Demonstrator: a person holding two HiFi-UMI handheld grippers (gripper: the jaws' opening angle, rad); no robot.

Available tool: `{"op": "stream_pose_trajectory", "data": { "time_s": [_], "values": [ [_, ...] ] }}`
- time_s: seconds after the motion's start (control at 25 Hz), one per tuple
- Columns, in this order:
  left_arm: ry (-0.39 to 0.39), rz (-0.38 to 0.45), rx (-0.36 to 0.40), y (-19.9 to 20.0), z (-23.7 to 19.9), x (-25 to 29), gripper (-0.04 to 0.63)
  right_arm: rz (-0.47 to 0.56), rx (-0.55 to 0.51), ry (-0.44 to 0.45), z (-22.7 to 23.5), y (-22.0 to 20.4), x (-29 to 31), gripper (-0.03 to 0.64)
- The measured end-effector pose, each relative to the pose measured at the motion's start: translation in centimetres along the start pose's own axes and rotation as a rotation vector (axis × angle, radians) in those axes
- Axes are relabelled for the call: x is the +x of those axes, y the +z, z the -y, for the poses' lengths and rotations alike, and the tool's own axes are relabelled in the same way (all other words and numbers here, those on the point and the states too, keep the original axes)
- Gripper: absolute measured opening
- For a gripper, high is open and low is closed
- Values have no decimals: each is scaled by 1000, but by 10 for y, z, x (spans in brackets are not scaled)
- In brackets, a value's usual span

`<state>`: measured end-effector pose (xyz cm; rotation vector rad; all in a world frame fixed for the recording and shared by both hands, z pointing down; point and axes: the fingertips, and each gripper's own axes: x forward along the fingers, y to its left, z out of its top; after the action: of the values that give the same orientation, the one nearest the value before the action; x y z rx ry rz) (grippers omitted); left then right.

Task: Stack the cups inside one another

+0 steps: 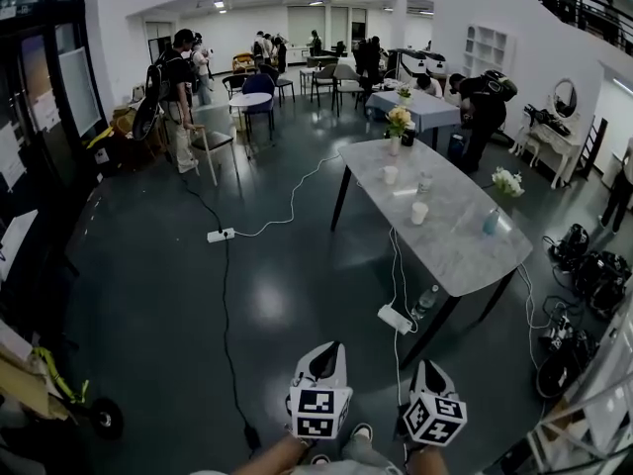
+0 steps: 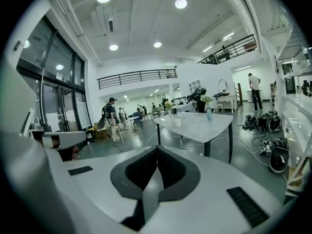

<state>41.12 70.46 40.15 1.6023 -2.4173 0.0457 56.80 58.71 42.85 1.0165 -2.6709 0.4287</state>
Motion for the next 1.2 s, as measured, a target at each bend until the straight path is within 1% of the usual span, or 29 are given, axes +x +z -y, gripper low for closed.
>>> {"op": "stream_pose_trajectory", "data": {
  "time_s": [0.16,0.32,0.52,0.64,0.8,1.04,1.2],
  "values": [
    [8,-6,-15,-2,-13,13,-3,-14,-7,3,-2,-1,19,8],
    [21,0,-27,0,-20,37,-3,-32,-5,15,0,-1,47,8],
    [38,-9,4,4,-36,82,-3,-14,20,52,-4,12,98,8],
    [47,-5,7,15,-41,112,-3,-14,19,78,-5,26,127,8],
    [52,-3,8,32,-44,152,-3,-25,21,72,13,44,164,8],
    [61,-19,-2,38,-50,203,-3,-51,35,55,38,57,213,8],
    [53,-53,15,34,-49,233,-3,-73,49,55,49,61,240,8]
  ]
}}
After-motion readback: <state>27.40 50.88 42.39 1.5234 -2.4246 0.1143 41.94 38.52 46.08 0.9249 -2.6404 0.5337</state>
